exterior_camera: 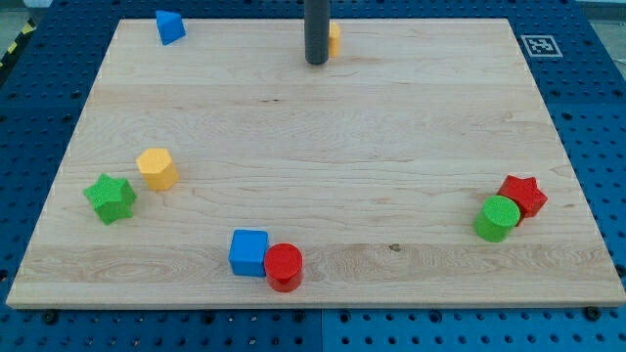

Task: Push the heart horizontally to the right of triangle

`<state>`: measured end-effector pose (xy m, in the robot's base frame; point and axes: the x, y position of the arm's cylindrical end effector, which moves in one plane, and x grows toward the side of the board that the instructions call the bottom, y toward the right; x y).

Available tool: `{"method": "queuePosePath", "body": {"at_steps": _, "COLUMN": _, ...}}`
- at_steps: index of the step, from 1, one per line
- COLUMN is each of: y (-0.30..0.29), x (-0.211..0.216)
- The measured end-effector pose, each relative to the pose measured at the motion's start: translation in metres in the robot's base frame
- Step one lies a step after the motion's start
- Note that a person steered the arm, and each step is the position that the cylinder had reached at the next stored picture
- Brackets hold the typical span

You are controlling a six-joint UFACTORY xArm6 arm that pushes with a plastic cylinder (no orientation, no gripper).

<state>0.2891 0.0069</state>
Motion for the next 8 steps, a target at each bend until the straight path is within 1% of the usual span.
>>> {"method": "queuePosePath", "body": {"at_steps": 1, "y": 0.040, "x": 0.010}}
{"method": "queuePosePath", "body": {"at_steps": 2, "y": 0.062, "x": -0.008}}
{"method": "queuePosePath", "body": {"at_steps": 3, "y": 0.065, "x": -0.034}}
{"method": "queuePosePath", "body": {"at_steps": 6, "y": 0.048, "x": -0.034}}
{"method": "queuePosePath", "body": {"at_steps": 8, "y": 0.020, "x": -0.046}}
